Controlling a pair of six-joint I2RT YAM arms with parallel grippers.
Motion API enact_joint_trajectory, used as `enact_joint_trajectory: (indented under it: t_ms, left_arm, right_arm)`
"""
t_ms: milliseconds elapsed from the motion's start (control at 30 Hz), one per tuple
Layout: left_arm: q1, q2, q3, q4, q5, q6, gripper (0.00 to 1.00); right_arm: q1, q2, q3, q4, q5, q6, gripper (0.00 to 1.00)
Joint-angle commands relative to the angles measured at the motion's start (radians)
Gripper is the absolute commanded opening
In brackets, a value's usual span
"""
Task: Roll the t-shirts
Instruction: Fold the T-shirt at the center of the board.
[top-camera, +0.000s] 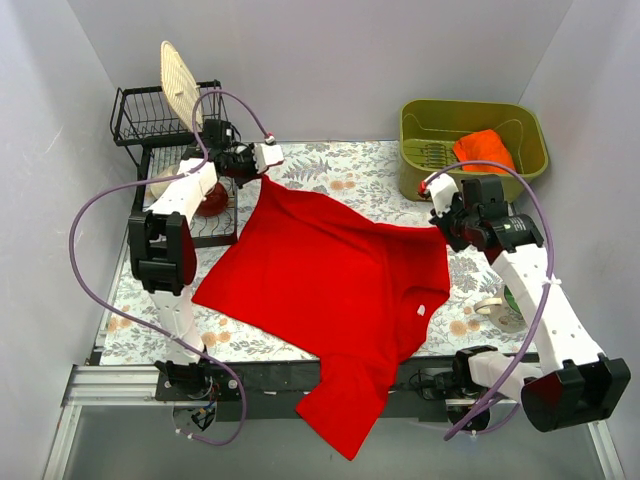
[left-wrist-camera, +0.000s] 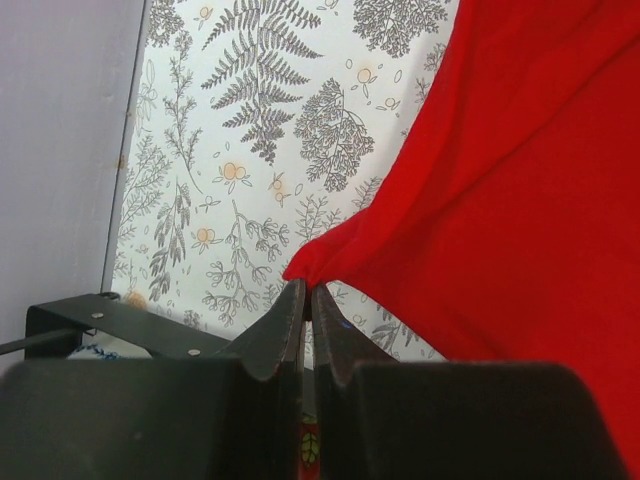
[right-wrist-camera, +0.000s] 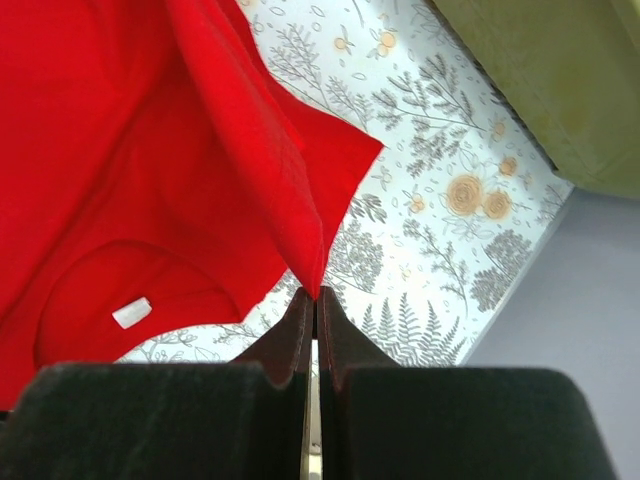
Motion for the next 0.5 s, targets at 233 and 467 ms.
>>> enact_joint_trajectory:
  t_ms: [233,467]
  left_arm:
    - [-0.015,0.137,0.192,0.064,-0.066,-0.019,0.0]
    - [-0.032,0.177,0.24,0.122,-0.08,-0.08,0.0]
  right_arm:
    - [-0.2,0.024,0.06,0.006,0.036,-0.049,0.01]
    - [-0.271,0.09,0.085,0.048,0.014,-0.104,0.01]
